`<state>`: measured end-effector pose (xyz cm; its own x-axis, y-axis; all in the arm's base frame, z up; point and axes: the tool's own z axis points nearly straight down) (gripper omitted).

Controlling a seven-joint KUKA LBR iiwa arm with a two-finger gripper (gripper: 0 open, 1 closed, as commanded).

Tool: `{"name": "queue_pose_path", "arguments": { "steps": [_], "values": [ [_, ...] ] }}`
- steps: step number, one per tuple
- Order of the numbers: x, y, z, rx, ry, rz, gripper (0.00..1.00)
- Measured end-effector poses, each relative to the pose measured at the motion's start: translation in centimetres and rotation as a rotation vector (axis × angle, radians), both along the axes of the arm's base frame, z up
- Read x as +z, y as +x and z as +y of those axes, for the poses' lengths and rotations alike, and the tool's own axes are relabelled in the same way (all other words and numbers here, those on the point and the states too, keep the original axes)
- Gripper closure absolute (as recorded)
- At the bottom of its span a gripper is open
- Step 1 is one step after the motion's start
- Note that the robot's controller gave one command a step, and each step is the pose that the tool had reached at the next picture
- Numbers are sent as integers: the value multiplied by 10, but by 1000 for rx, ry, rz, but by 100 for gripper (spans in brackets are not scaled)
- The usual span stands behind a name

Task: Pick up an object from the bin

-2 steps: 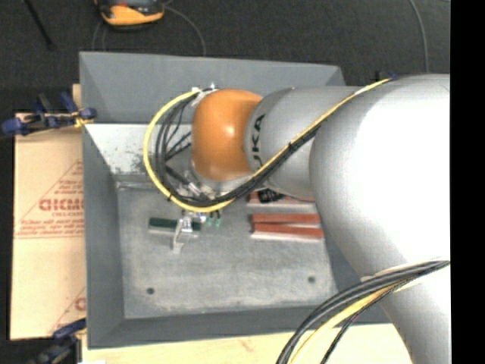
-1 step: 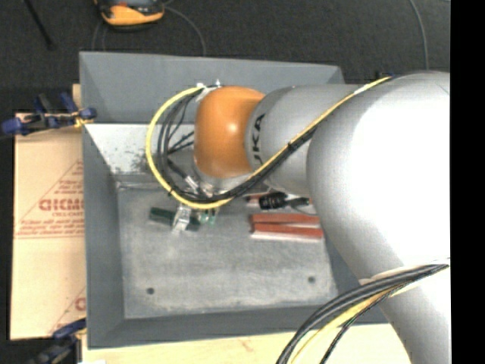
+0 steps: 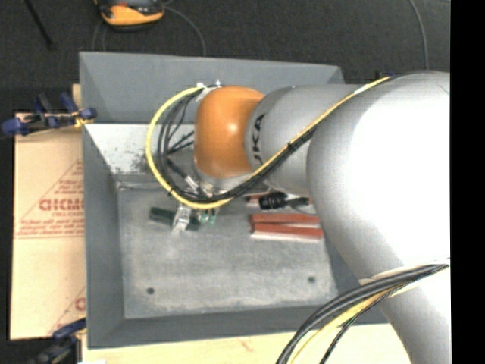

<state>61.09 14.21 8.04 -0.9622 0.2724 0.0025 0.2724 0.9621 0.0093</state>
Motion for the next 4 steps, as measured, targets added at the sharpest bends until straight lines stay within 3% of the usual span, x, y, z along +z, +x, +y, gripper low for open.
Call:
{"name": "queue_pose_path", "arguments": {
  "steps": [4],
  "values": [
    [28, -1, -2, 2, -8, 0, 100]
  ]
}}
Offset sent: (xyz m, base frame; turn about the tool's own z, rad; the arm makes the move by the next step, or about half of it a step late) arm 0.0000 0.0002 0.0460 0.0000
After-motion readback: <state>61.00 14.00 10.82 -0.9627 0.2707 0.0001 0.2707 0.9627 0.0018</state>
